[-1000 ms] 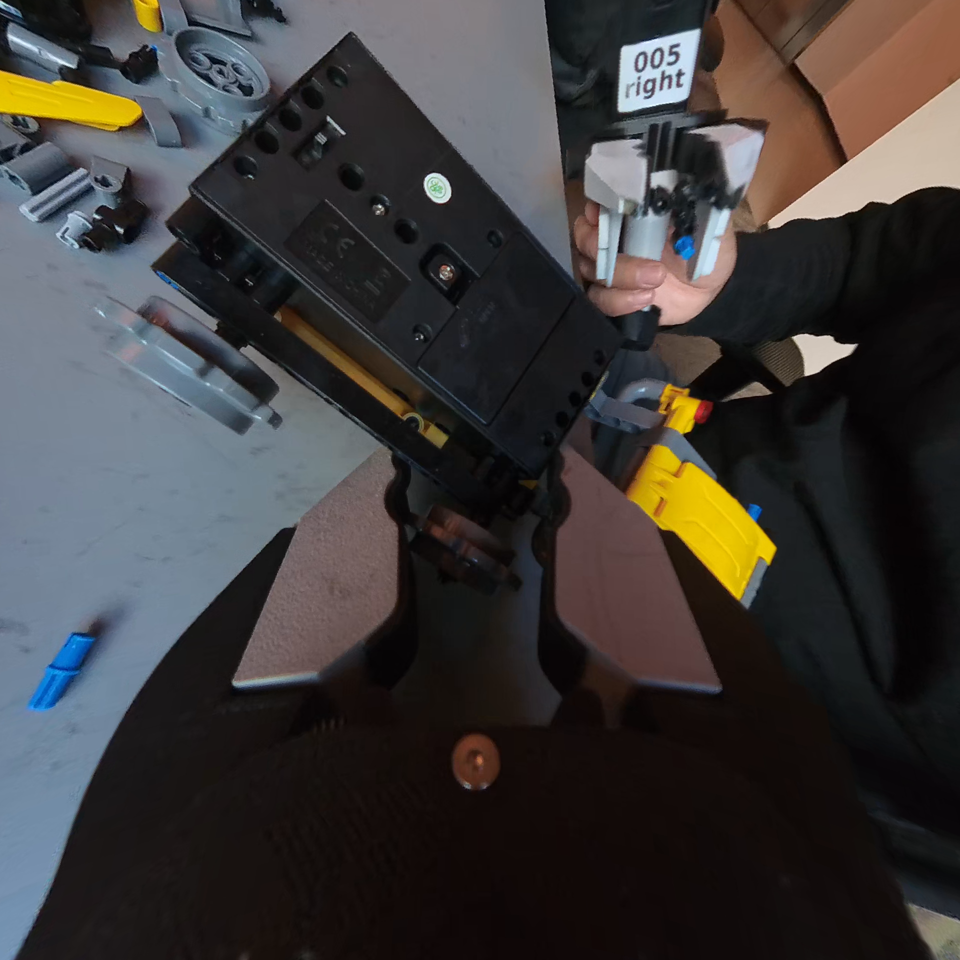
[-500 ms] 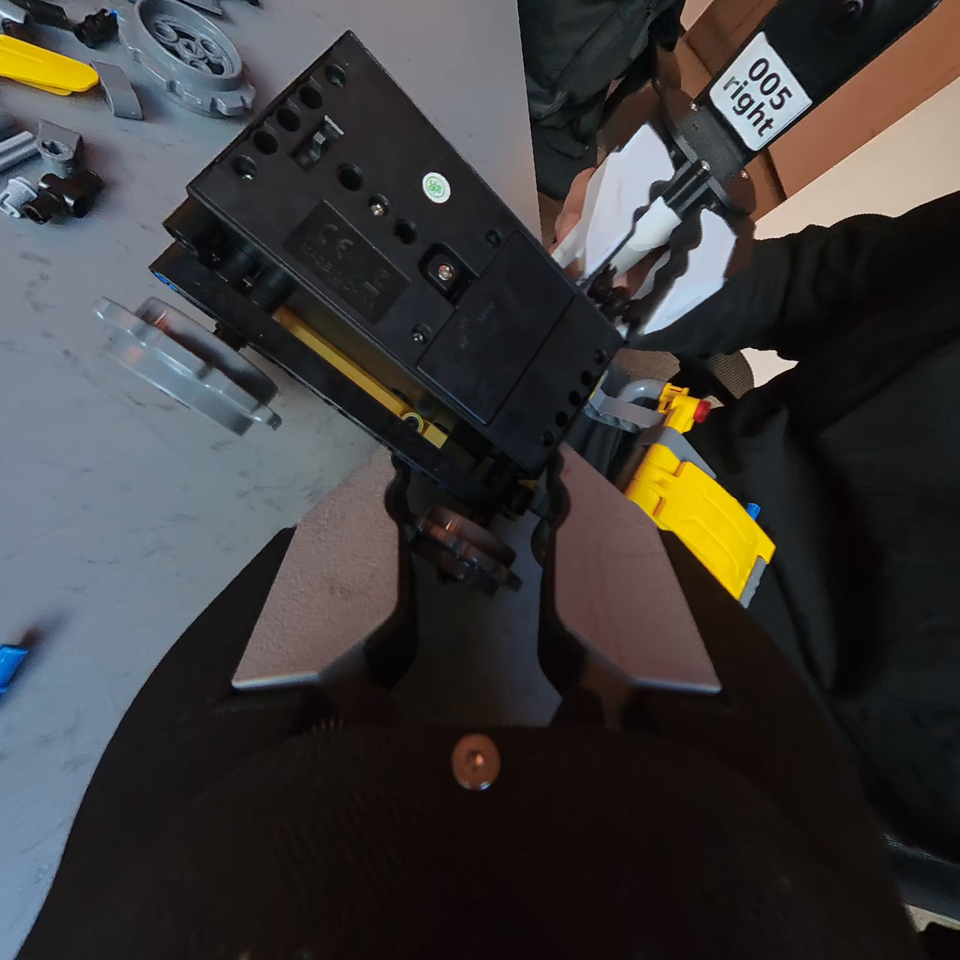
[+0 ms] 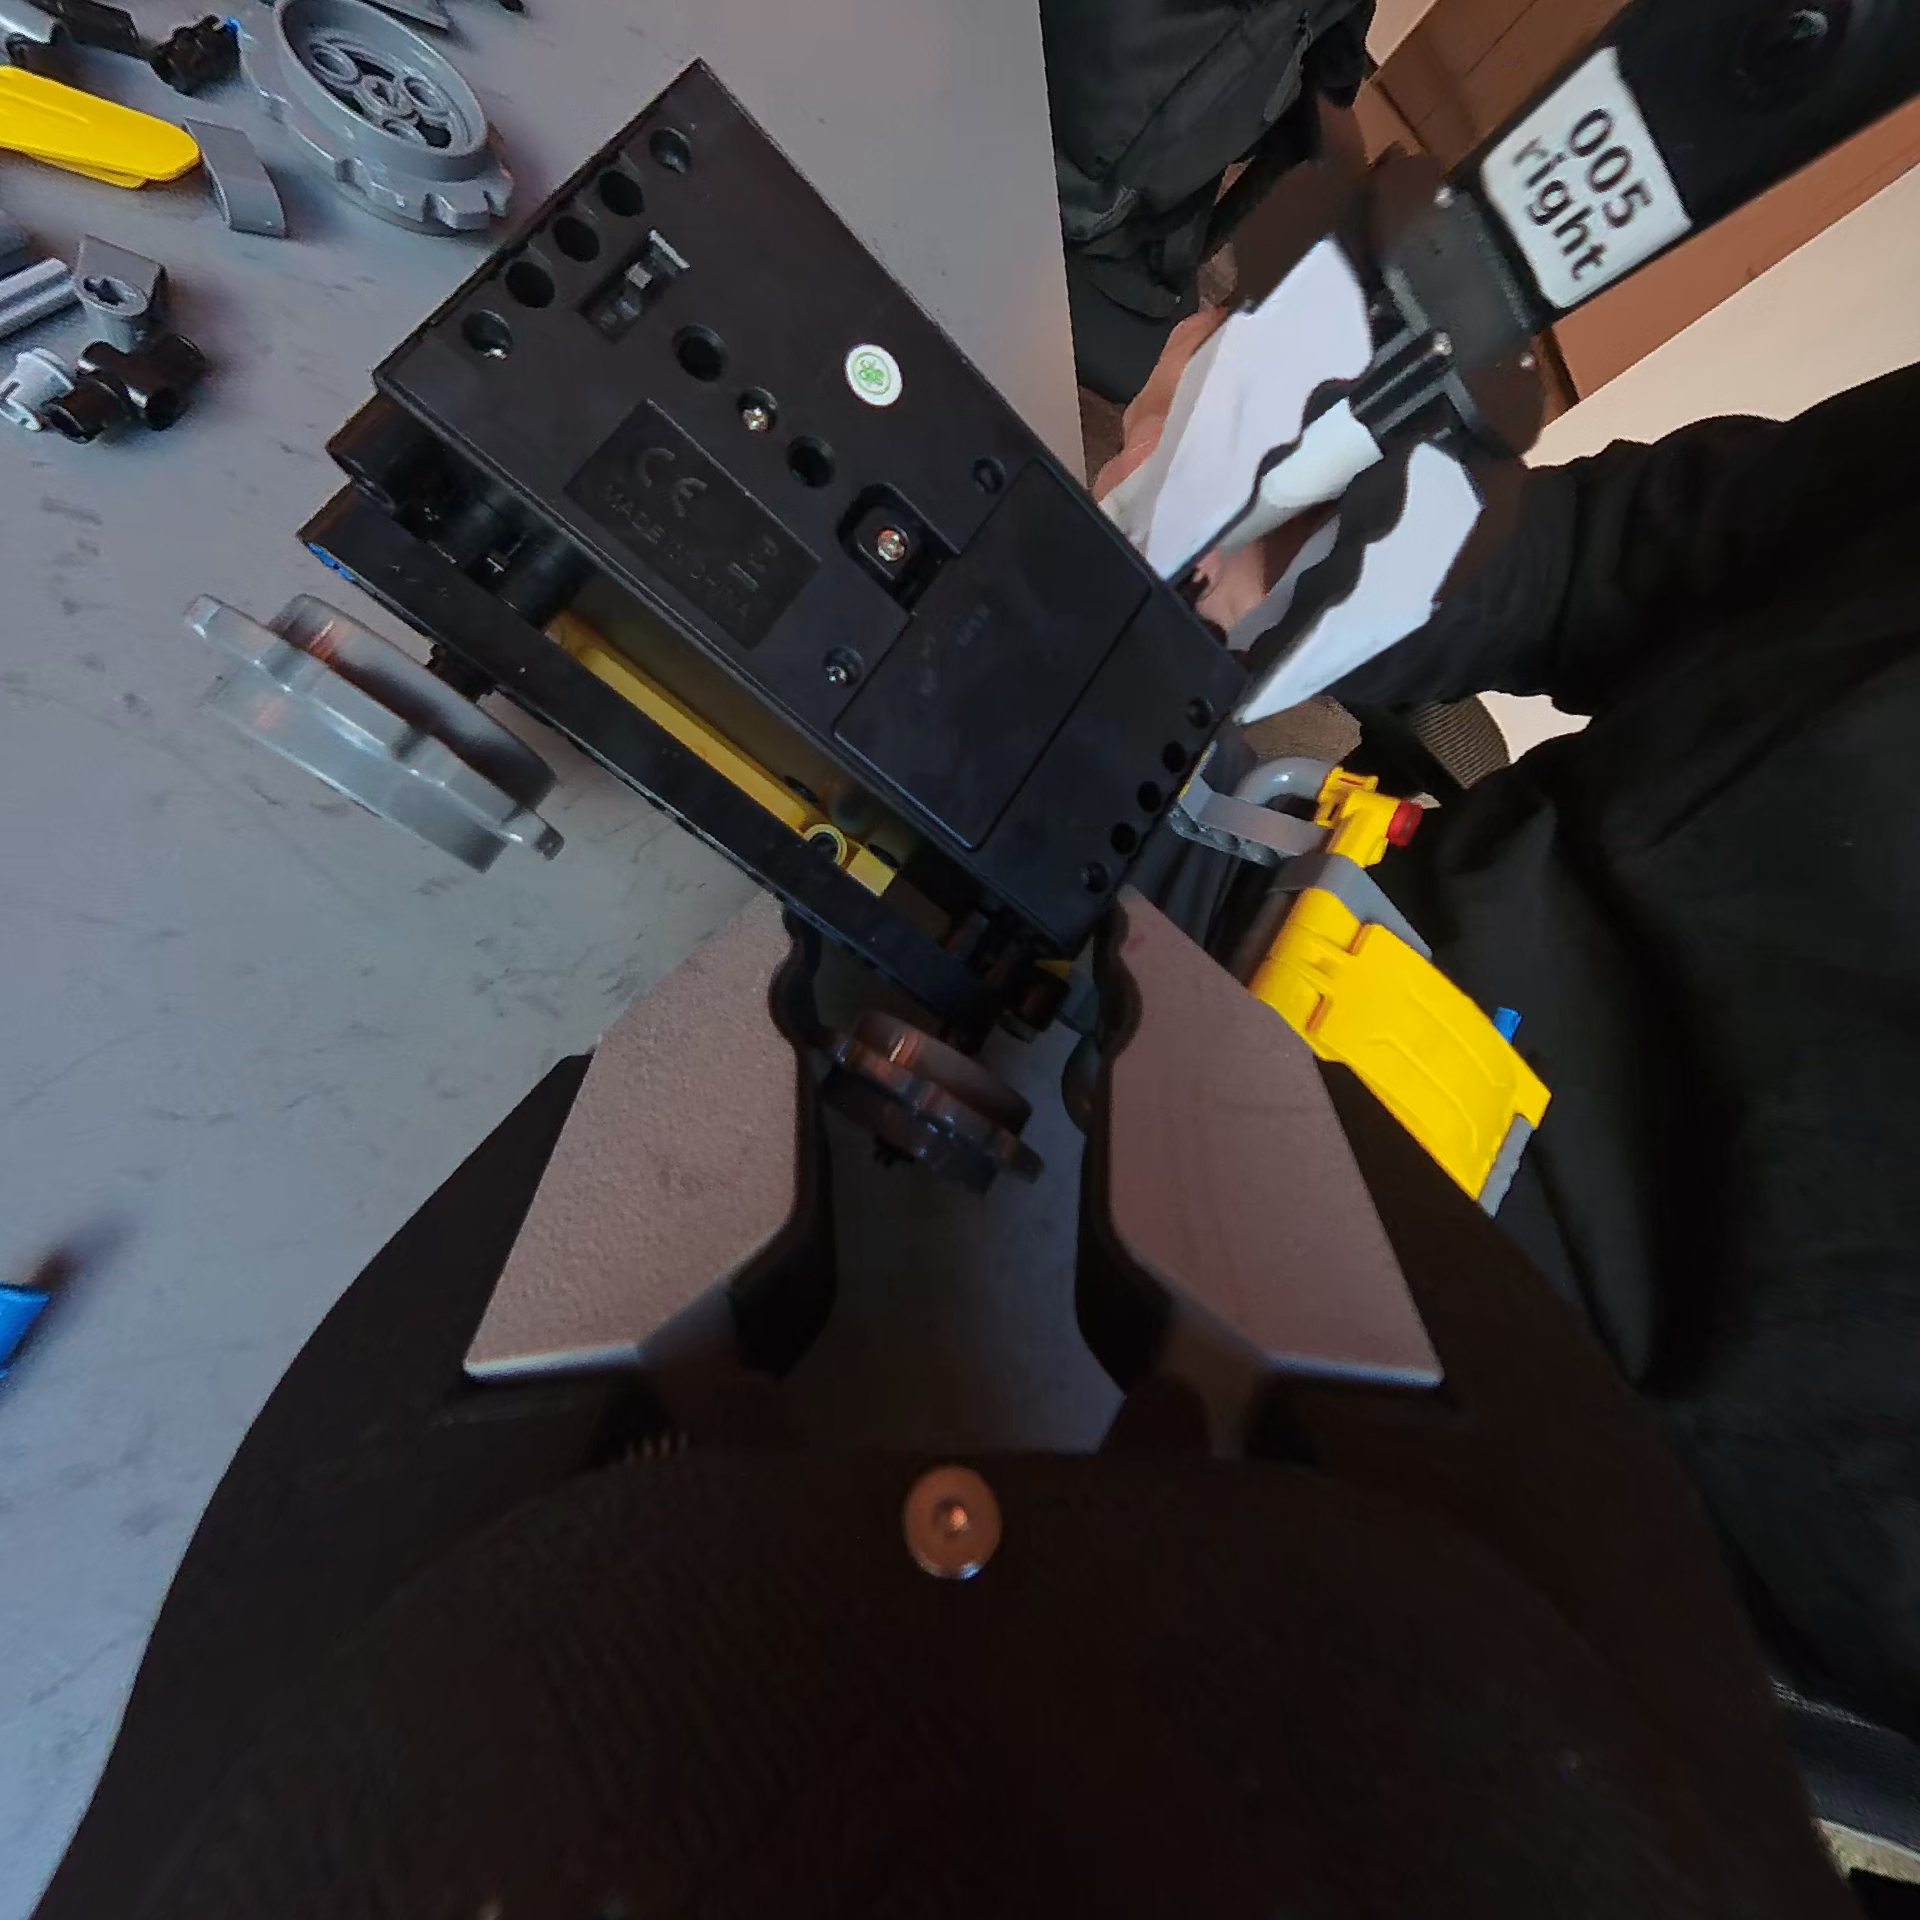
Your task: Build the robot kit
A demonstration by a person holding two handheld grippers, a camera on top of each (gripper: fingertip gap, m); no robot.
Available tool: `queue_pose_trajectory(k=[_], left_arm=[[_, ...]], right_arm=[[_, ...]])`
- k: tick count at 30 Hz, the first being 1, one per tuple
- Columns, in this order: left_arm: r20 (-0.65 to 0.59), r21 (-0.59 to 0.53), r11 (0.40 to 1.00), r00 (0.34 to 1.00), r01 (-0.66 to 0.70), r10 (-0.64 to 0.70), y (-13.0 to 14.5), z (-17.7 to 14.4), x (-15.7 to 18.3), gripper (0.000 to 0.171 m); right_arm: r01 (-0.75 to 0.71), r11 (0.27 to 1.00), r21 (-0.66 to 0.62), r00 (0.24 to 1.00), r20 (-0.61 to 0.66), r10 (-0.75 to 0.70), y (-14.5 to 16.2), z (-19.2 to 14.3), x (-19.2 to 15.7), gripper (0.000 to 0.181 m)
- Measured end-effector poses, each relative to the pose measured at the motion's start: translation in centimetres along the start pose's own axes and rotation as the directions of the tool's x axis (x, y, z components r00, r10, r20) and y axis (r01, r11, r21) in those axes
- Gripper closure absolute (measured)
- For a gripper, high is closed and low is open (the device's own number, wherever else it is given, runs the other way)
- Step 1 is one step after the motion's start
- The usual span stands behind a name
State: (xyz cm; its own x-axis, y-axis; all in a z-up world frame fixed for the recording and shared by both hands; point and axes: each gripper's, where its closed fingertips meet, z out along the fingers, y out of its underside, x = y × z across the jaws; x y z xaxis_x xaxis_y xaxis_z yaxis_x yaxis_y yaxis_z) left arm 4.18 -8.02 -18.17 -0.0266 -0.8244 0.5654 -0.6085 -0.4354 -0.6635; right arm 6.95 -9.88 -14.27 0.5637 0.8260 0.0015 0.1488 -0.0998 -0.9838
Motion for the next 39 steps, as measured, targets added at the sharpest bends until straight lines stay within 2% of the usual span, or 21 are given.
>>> queue_pose_trajectory(k=[4,17,39], left_arm=[[0.001,0.001,1.000,1.000,-0.002,0.002,-0.02,0.01,0.01,0.122],[-0.004,0.004,1.000,1.000,0.007,-0.006,-0.05,-0.01,0.00,0.122],[0.010,0.005,1.000,1.000,0.002,-0.002,-0.04,0.03,-0.07,0.122]], right_arm=[[0.055,0.998,-0.017,0.998,0.006,-0.055,-0.23,0.09,-0.08,0.157],[0.018,1.000,0.000,1.000,0.022,-0.018,-0.45,0.06,0.20,0.158],[0.043,0.999,0.012,0.999,0.015,-0.043,-0.73,0.28,0.18,0.157]])
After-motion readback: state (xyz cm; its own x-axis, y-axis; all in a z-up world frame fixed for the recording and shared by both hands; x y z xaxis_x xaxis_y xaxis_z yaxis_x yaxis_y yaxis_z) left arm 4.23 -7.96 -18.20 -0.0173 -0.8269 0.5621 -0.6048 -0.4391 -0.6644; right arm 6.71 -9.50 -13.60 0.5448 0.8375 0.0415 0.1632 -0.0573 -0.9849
